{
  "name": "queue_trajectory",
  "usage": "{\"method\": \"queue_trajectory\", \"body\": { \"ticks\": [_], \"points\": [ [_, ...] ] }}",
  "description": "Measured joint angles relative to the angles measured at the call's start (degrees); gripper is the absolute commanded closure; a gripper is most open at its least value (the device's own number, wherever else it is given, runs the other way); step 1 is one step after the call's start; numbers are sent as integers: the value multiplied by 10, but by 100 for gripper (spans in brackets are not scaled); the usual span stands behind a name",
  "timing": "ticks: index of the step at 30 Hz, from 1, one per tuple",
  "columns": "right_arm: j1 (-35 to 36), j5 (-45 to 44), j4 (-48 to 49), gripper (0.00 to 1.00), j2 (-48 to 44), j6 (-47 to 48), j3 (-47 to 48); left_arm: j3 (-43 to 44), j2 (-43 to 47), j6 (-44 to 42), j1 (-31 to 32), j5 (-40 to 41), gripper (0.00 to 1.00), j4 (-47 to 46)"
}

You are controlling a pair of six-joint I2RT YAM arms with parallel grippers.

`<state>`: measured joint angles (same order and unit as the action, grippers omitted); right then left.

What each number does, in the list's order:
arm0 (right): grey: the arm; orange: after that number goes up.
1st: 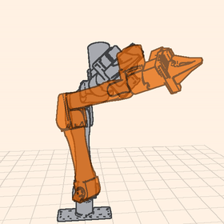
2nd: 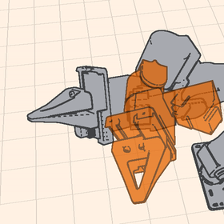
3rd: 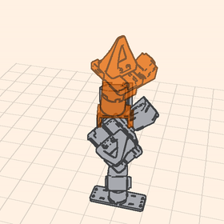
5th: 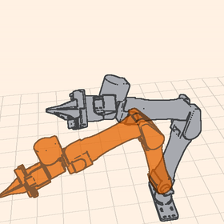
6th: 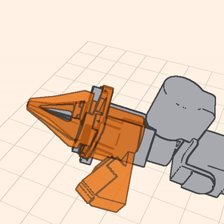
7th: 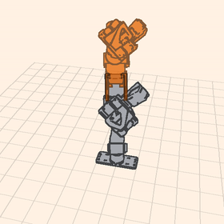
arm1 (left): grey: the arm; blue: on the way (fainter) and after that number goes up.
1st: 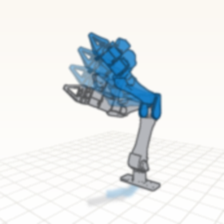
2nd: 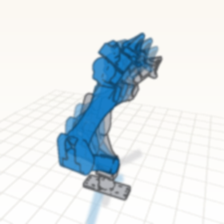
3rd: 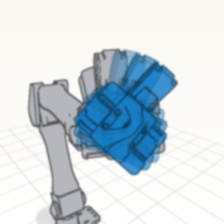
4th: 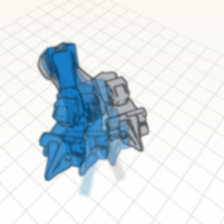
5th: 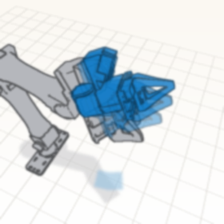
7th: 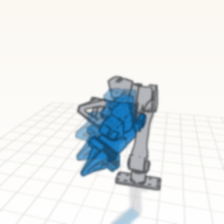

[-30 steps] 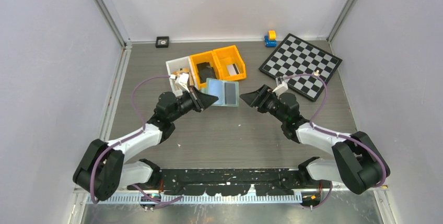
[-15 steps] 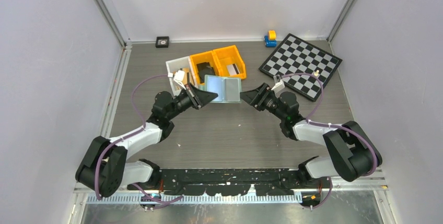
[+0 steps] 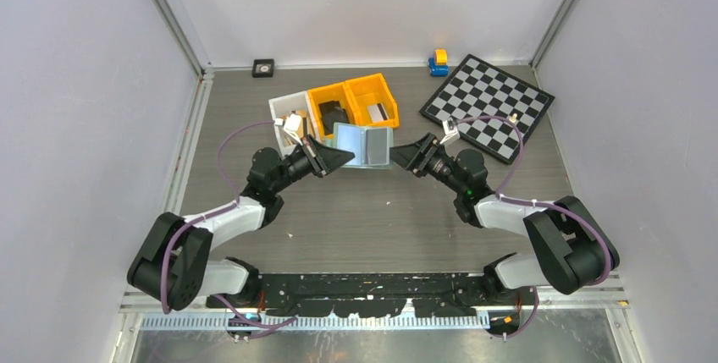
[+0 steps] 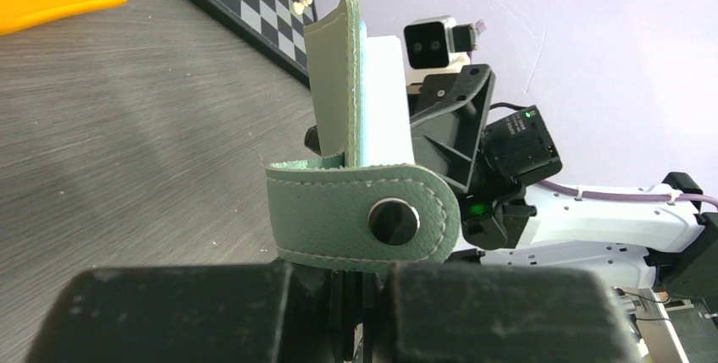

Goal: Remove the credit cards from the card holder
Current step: Remove the credit card from the card holder.

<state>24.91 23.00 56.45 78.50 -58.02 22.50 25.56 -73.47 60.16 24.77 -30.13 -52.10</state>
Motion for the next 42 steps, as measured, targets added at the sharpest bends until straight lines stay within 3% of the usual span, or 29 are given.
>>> {"method": "queue_trajectory", "body": {
  "ticks": [12, 19, 22, 26, 28, 33, 42],
  "points": [
    [10, 36, 54, 30, 22, -13, -1, 0, -20, 0, 0, -15, 100, 0],
    [12, 58, 101, 40, 45, -40, -1, 0, -20, -3, 0, -14, 100, 3],
    [12, 70, 132, 49, 61, -56, 0, 2, -20, -7, 0, -14, 100, 13],
    [13, 78, 140, 69, 63, -64, 1, 4, -21, -10, 0, -14, 100, 23],
    [14, 80, 126, 73, 63, -59, 9, 7, -21, -16, 4, -14, 100, 26],
    [35, 57, -14, 68, 35, 0, 48, 32, -22, -45, 18, -9, 100, 72],
    [54, 27, -108, 35, -4, 56, 56, 69, -22, -99, 40, 27, 100, 186]
  ]
}}
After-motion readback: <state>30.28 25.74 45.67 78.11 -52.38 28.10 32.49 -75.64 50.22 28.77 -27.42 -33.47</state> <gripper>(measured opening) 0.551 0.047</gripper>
